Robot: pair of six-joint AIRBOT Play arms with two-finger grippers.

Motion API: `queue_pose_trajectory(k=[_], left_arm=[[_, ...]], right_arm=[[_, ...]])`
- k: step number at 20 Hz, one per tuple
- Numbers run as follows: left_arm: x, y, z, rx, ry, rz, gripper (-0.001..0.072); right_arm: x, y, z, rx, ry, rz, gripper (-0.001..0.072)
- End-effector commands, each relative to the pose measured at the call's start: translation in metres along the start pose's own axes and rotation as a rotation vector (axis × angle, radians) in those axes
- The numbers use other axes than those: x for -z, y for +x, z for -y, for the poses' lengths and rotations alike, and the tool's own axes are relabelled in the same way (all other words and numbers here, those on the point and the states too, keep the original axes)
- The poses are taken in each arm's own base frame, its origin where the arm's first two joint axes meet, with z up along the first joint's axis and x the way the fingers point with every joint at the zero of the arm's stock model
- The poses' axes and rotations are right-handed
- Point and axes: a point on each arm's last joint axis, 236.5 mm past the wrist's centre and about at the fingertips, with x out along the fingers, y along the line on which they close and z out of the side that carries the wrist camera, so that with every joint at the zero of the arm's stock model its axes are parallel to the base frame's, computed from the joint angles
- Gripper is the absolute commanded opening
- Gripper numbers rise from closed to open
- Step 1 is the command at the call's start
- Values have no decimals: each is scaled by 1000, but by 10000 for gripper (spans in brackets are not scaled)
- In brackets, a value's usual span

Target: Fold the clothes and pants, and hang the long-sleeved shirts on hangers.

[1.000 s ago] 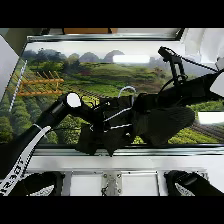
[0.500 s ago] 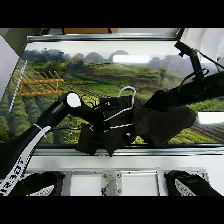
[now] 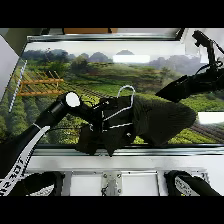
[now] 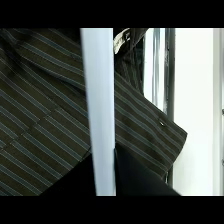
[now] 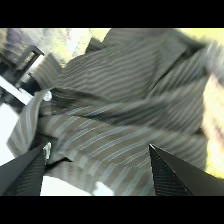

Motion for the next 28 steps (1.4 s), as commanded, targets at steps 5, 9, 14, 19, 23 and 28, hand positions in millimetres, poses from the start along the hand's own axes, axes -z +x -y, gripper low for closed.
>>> queue_pose_trajectory(k=[5,9,14,19,23,28], left_arm=[[4,-1,6,28,-4,-12,15],[4,-1,6,28,-4,-12,15],[5,-1,7,33,-5,-15,15],[5,-1,7,33,-5,-15,15],[5,-1,7,33,-5,-15,15],[5,-1,7,32,-5,-15,15]], right_arm=[[31,-44,52,-125,-313,231,684],[66,-55,74,-158,-365,314,684],[96,-33,84,-204,-374,319,685],[115,-18,93,-240,-336,288,684],[119,-10,98,-281,-288,313,684],[122,3,95,-326,-260,314,684]])
